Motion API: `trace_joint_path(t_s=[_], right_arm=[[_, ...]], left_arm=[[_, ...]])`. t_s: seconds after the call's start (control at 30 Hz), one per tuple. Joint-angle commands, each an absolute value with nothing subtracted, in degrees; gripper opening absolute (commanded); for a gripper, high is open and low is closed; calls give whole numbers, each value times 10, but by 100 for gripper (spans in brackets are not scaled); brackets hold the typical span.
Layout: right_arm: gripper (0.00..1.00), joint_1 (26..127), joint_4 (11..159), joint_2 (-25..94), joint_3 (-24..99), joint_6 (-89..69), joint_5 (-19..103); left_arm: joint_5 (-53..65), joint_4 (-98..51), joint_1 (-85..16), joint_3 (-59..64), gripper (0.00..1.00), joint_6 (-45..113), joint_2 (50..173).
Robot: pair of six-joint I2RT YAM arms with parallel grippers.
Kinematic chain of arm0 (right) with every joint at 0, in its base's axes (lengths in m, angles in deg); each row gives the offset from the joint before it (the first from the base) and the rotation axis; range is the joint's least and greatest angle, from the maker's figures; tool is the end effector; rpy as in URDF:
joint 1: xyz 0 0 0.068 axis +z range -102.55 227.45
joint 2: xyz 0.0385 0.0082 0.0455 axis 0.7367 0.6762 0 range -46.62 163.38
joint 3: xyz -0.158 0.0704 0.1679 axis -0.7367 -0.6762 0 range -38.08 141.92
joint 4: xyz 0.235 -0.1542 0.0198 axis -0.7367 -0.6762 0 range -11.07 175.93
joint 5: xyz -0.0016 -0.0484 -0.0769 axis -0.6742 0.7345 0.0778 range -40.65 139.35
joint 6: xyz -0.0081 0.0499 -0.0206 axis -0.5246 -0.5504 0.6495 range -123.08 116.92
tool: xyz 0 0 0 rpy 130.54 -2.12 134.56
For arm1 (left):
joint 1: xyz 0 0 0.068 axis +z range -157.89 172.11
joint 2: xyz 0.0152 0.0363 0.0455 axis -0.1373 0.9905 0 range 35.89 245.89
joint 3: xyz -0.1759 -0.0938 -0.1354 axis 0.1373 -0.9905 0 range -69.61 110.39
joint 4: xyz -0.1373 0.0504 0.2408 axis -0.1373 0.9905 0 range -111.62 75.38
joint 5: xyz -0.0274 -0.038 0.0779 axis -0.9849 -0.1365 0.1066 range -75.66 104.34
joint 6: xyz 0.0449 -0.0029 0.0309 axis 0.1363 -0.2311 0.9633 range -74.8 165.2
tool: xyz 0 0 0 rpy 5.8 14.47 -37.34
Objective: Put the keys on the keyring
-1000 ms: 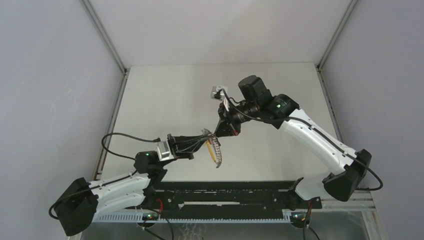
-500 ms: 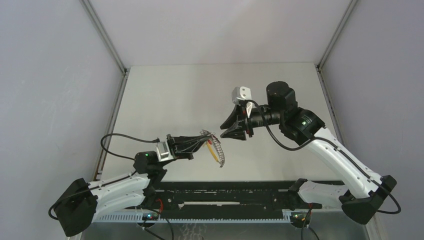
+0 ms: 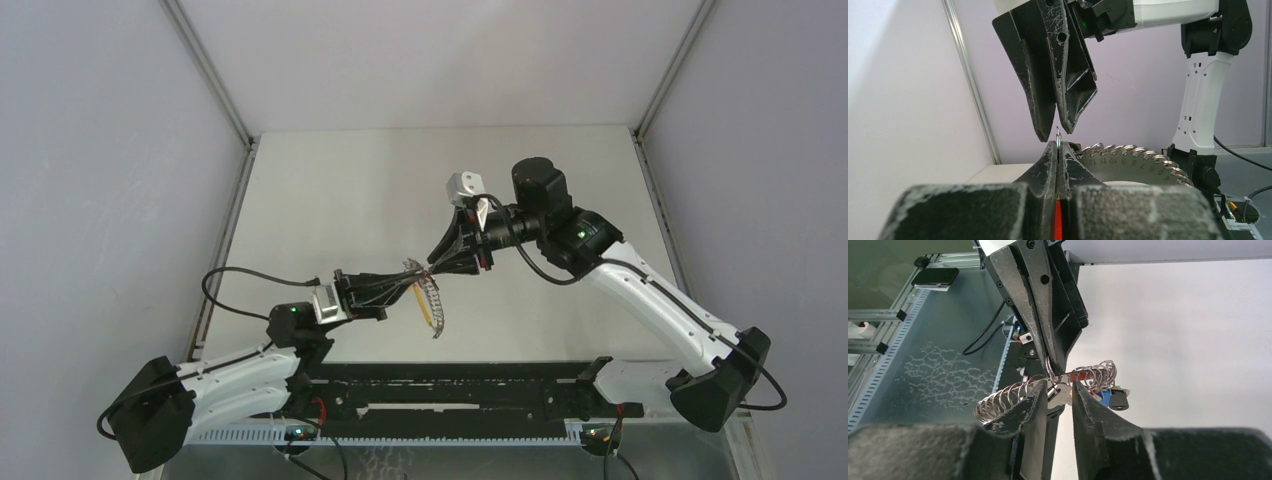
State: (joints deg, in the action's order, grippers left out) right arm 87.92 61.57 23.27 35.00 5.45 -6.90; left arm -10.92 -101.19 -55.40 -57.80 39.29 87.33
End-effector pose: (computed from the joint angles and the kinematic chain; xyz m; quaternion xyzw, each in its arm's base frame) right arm 0.2018 0.2122 0.3711 -0.5442 0.5515 0.5110 0.3723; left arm 0.1248 -0.1593 0.2390 0.3318 0.3156 -0.4800 0.7483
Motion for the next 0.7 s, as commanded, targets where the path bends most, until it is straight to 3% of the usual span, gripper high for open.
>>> trace_joint_path(t_s=[0.0, 0.13, 0.27, 0.67], right_arm=[[22, 877, 640, 237, 354, 49, -104], [15, 877, 639, 245, 353, 40, -114], [0, 870, 637, 257, 360, 12, -122], [0, 857, 506, 334, 453, -42, -166]], left_arm=[[-113, -1056, -558, -567, 0, 393, 870], [-114, -1056, -558, -567, 0, 394, 870], [-119, -1056, -558, -565, 0, 398, 869], [-146, -1056, -558, -549, 0, 420, 864]])
